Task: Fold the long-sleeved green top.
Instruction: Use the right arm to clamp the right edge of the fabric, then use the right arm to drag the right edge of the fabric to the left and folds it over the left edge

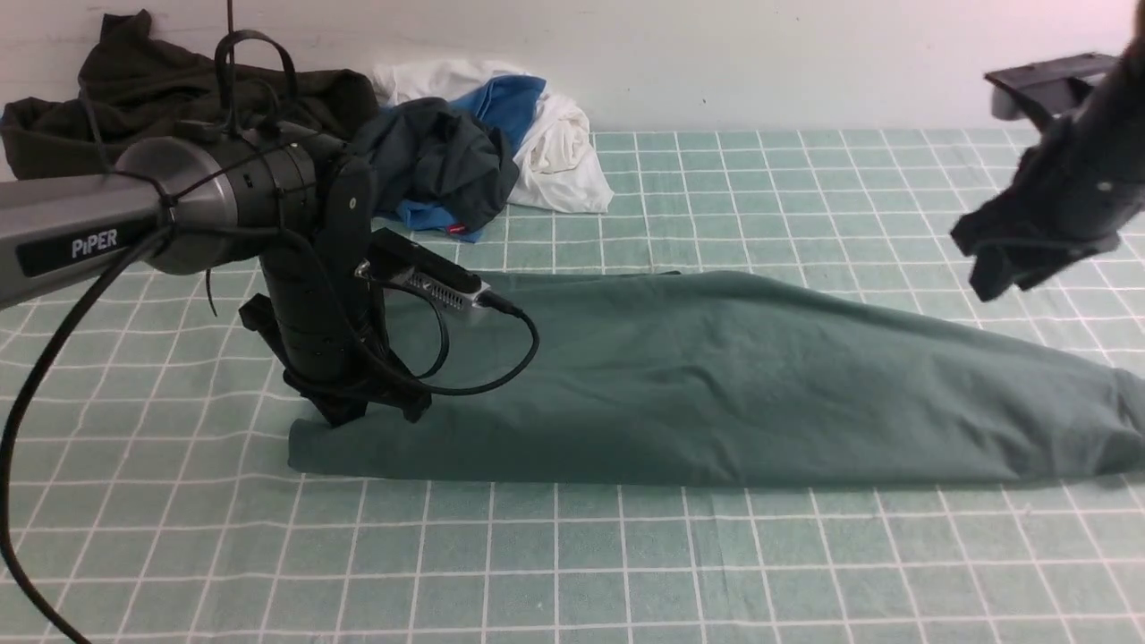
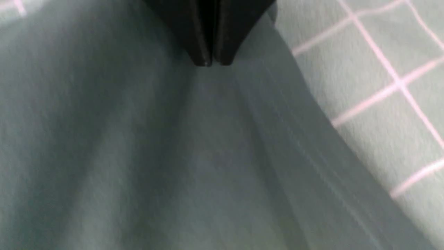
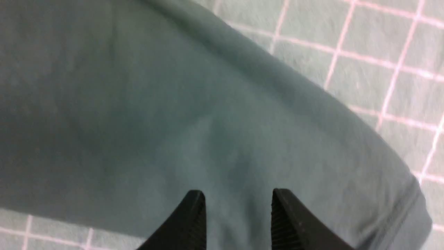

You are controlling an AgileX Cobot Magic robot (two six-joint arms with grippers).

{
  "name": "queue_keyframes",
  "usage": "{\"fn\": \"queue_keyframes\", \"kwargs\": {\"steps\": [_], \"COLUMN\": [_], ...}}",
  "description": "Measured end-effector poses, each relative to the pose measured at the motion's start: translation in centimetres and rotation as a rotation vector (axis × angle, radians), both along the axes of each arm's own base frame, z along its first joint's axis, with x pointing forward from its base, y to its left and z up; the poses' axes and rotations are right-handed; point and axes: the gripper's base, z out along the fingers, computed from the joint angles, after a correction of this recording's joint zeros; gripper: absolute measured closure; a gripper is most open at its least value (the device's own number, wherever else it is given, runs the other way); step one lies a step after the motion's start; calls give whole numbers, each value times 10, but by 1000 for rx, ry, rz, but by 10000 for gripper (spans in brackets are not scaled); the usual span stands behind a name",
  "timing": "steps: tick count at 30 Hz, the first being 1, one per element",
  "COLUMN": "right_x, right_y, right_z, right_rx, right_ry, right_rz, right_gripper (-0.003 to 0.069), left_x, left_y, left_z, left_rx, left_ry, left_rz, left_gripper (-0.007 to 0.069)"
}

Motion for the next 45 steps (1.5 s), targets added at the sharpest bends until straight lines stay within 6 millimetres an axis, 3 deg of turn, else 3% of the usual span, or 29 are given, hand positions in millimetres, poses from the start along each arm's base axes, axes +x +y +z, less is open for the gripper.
{"fn": "queue_keyframes", "kwargs": {"steps": [3,7,12,14,22,27,30,33,34,35,37,40,43,45], "right_x": [-17,-43,-49,-48,-37,-33,-33,-31,-31,-30,-29,-31,-38,-43], "right_y": [-17,-53,-79,-93,-104,-104,-103,-97,-97,-92,-90,-91,-93,-93], "right_z": [-5,-27,-50,-63,-106,-122,-123,-123,-123,-122,-119,-110,-77,-45], "right_rx": [3,7,4,4,37,59,68,70,70,62,46,12,-49,-80], "right_ry": [32,30,16,16,63,95,96,96,96,95,87,67,-14,-100], "right_rz": [-53,-178,-267,-311,-378,-405,-406,-380,-380,-357,-338,-320,-322,-335], "right_gripper": [427,436,426,389,198,177,218,400,400,529,605,638,640,641], "left_x": [4,8,8,9,9,9,9,9,9,9,8,6,-3,-14], "left_y": [-1,-2,-2,-2,-2,-2,-2,-1,-1,-1,-1,1,6,9], "left_z": [-4,-22,-24,-23,-23,-24,-24,-24,-24,-23,-20,-10,27,57], "left_rx": [-6,11,14,14,14,14,14,17,17,20,25,37,31,16], "left_ry": [-21,4,4,3,4,5,4,3,3,0,-7,-24,-89,-144], "left_rz": [-5,-14,-15,-15,-15,-15,-15,-17,-17,-19,-24,-27,-2,15], "left_gripper": [628,628,628,628,628,628,628,628,628,628,628,628,628,628]}}
